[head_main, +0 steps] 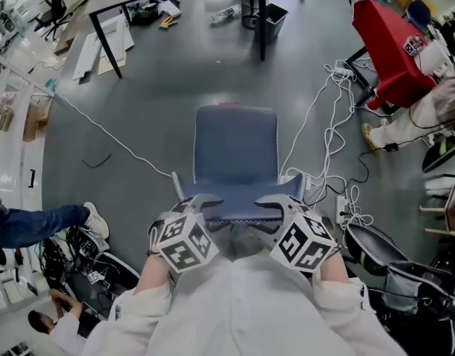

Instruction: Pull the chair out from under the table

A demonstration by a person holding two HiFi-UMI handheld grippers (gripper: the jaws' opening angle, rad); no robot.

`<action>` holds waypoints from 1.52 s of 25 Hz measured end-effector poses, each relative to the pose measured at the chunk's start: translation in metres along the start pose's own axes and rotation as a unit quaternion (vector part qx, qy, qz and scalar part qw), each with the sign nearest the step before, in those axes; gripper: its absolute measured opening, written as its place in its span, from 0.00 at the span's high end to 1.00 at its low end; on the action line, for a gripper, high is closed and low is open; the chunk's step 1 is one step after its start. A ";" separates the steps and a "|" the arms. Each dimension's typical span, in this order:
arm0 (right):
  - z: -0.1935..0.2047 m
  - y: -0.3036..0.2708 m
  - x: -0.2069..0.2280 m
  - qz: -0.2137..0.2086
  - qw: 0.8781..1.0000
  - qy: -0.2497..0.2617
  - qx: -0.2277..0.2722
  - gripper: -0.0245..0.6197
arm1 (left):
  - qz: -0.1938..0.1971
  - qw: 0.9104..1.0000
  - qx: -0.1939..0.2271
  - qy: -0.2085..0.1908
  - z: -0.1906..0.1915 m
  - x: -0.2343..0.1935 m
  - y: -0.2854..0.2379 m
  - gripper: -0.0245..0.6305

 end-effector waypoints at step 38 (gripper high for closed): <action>-0.053 0.102 0.081 0.137 0.972 -0.062 0.180 0.96 | -0.081 0.944 0.297 0.118 -0.112 -0.031 0.067 0.92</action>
Point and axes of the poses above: the fingertips, and each gripper's own axes: y backward along the fingers, x to its right, z out of its underside, the point moved 3 cm from there along y, backward along the fingers, and after that the axes turned 10 degrees about y, right-handed, at the moved point
